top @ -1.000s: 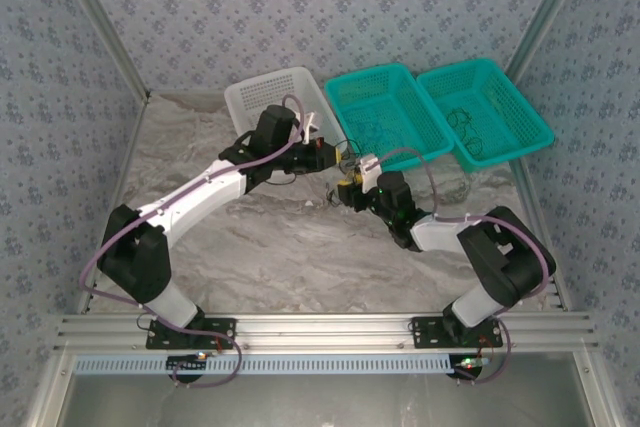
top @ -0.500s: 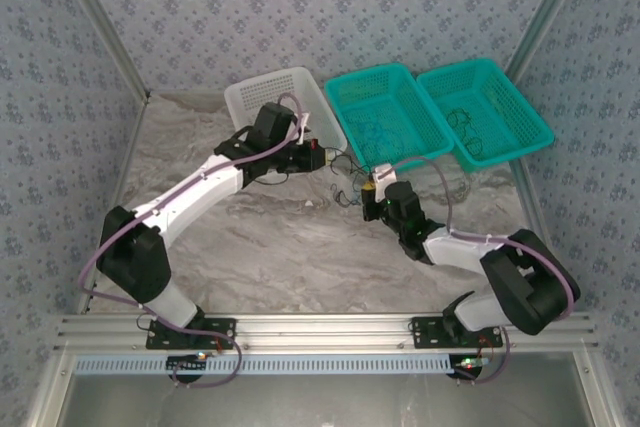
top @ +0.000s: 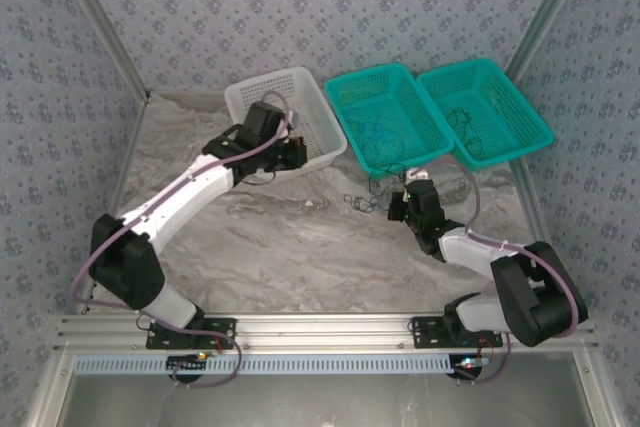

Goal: Untangle the cables

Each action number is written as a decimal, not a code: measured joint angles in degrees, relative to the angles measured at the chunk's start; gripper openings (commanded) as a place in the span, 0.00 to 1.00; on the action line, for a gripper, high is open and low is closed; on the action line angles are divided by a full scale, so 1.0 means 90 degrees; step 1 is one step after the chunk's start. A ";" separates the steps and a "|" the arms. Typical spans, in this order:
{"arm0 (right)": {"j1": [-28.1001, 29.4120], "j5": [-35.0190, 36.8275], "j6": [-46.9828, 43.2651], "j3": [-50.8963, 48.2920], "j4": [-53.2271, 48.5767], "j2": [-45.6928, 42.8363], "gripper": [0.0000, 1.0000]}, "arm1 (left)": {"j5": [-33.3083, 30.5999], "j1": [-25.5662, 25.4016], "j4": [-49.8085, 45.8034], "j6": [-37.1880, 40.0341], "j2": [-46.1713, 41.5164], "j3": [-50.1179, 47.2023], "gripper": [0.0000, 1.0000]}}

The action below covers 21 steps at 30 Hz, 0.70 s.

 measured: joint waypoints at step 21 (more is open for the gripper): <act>-0.0459 -0.0197 0.0746 0.0284 -0.1780 -0.1076 0.91 | 0.0005 -0.0165 0.0182 0.0083 -0.0381 0.0029 0.00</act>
